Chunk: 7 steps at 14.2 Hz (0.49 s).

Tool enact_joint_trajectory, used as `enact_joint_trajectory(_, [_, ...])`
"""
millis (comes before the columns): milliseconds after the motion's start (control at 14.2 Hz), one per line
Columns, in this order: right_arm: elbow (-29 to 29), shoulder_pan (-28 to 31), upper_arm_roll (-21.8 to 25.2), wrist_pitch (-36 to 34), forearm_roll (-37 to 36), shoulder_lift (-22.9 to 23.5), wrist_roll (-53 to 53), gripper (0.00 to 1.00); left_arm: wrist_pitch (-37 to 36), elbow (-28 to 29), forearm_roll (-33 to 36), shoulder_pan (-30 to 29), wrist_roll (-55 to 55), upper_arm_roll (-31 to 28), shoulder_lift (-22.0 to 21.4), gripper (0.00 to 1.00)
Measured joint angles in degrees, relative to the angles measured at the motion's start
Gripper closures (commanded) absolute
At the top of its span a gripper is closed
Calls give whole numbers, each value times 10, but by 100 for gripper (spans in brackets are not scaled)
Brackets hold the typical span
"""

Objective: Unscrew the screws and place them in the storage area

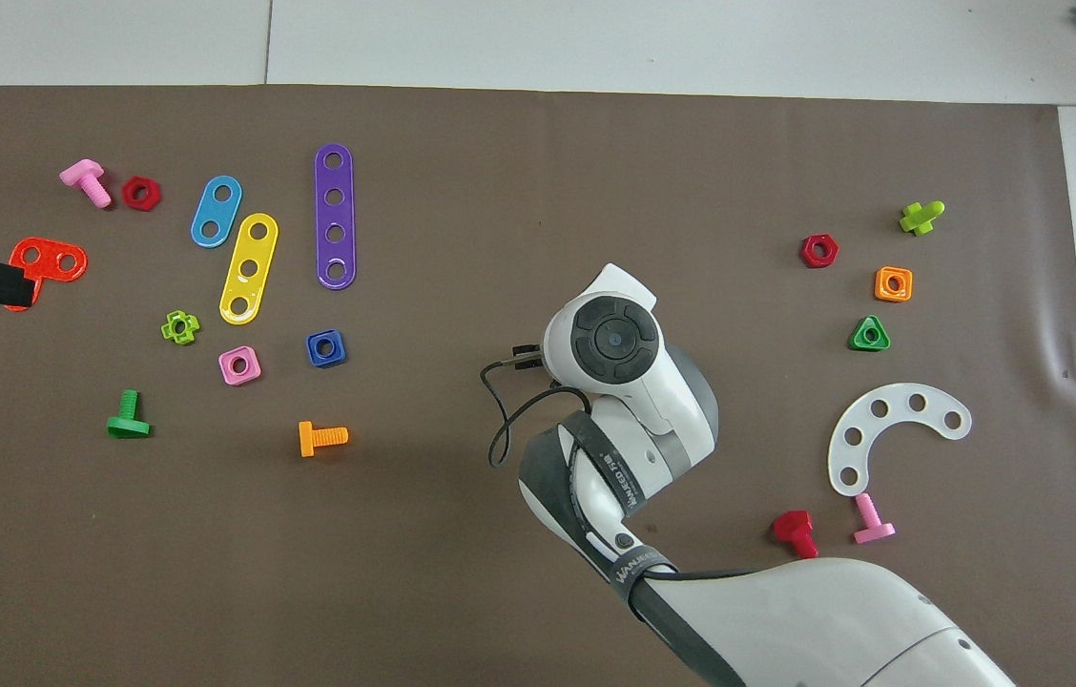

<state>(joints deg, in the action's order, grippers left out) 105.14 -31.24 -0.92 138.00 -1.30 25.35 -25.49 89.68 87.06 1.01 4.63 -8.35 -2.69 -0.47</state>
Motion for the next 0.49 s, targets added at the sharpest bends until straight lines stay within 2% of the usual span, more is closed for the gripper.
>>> enact_joint_trajectory(283, [-13,23,7,-36,-1,-22,6,100,-6,7,0,0,0,-1,0,0])
enact_joint_trajectory(495, [-18,103,10,-89,-1,-80,86,100,-7,10,0,0,0,-1,0,0])
